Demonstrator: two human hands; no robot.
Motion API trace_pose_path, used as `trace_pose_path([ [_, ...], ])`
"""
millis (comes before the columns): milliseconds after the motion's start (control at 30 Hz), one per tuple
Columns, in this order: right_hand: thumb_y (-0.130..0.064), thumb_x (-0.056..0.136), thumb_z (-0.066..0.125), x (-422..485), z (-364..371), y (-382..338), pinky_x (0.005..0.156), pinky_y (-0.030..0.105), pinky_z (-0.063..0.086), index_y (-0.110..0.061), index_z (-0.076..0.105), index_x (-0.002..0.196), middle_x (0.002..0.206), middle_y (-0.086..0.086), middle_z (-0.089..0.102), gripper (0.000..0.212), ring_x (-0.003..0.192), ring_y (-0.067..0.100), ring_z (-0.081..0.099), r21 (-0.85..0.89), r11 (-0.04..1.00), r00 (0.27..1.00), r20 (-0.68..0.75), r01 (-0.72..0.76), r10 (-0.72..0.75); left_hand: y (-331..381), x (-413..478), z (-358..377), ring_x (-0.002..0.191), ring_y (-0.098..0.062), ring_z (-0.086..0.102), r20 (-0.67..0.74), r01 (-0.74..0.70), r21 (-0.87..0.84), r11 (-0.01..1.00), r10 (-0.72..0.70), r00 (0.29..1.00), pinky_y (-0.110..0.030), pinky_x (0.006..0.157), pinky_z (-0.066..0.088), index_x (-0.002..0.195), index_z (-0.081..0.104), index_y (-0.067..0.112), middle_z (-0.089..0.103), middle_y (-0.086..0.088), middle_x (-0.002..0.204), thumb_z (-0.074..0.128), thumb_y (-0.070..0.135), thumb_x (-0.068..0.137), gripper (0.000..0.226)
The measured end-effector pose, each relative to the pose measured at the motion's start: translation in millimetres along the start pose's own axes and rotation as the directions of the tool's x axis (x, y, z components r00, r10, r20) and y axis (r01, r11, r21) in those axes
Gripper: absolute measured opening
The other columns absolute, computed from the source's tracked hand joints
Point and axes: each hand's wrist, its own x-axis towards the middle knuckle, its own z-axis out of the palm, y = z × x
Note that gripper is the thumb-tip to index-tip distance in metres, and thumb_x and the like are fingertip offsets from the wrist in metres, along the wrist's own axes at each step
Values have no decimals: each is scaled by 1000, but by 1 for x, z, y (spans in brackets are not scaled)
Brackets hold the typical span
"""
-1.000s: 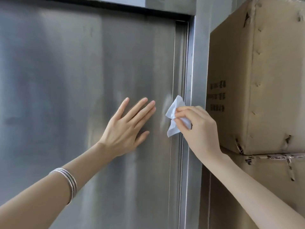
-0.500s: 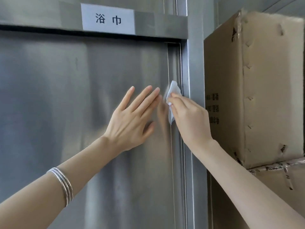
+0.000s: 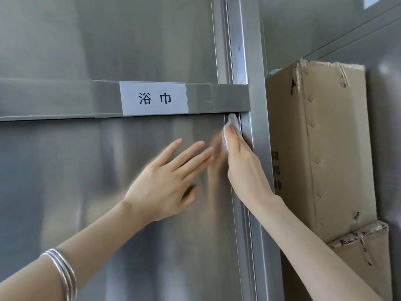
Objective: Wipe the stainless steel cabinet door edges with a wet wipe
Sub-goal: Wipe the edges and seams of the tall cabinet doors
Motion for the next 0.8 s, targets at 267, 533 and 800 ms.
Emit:
trace_pose_path([
  [267,-15,101,31,-13,11,5,113,11,10,-11,13,150,158,-4,3,52,139,-5,3,256,967,1000,-13,4,-1,0,0,0,142,-20,35,-46,13,-63,998,-16,999,-48,116,30,145,44,11,37,0,153,41,31,89,59],
  [533,-28,101,27,5,22,-3,107,3,-7,-16,1,149,157,-6,-2,56,137,-5,-7,239,968,997,-20,-70,77,0,-2,-4,142,-22,33,-60,145,-111,983,-152,987,-43,117,25,141,45,1,38,-6,153,45,26,84,62],
  [800,-30,101,27,18,18,-2,103,-1,-8,-16,6,150,158,-5,5,55,140,-1,0,295,951,994,-32,-92,107,0,-3,-4,143,-23,33,-35,136,-97,986,-140,989,-44,117,26,142,44,1,37,-7,154,47,27,82,66],
])
